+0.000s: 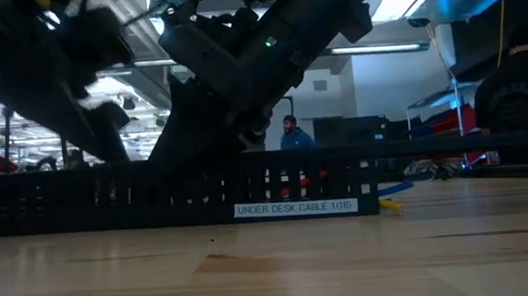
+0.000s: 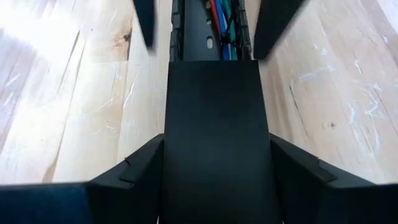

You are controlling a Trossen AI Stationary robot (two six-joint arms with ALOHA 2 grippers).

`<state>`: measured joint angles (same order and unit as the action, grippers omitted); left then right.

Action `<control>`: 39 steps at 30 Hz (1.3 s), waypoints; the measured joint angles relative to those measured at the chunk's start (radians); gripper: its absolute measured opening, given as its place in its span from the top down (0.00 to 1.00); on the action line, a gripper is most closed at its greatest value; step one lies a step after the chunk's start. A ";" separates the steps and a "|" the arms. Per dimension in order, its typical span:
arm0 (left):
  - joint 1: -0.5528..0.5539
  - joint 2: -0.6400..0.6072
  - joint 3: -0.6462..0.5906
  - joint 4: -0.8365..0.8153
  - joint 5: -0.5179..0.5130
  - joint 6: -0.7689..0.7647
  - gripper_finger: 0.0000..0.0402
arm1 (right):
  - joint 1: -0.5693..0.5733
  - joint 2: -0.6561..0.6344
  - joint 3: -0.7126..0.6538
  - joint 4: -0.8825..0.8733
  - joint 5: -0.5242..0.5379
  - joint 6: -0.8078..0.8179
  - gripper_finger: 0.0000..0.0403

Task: Ziptie cables
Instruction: Close the black cable duct

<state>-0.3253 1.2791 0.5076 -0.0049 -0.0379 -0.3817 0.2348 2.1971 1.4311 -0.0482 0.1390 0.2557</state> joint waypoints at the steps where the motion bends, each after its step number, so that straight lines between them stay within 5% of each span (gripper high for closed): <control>1: -0.001 -0.029 0.001 -0.029 0.006 -0.004 0.33 | 0.000 0.000 0.000 -0.002 0.000 -0.001 0.43; 6: -0.012 -0.077 -0.008 -0.163 -0.046 0.022 0.33 | 0.000 -0.001 -0.002 -0.005 0.002 -0.020 0.43; 19: -0.054 -0.011 -0.109 0.084 -0.078 0.022 0.34 | 0.000 -0.001 -0.004 0.001 0.003 -0.026 0.43; 32: -0.070 0.105 -0.107 0.118 -0.115 0.034 0.34 | 0.000 -0.001 -0.007 0.036 0.006 -0.028 0.43; 39: -0.069 0.167 -0.111 0.208 -0.130 0.020 0.43 | 0.002 0.000 -0.010 0.056 0.003 -0.020 0.43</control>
<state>-0.3939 1.4463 0.3962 0.2032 -0.1677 -0.3615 0.2365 2.1967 1.4208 0.0078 0.1422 0.2356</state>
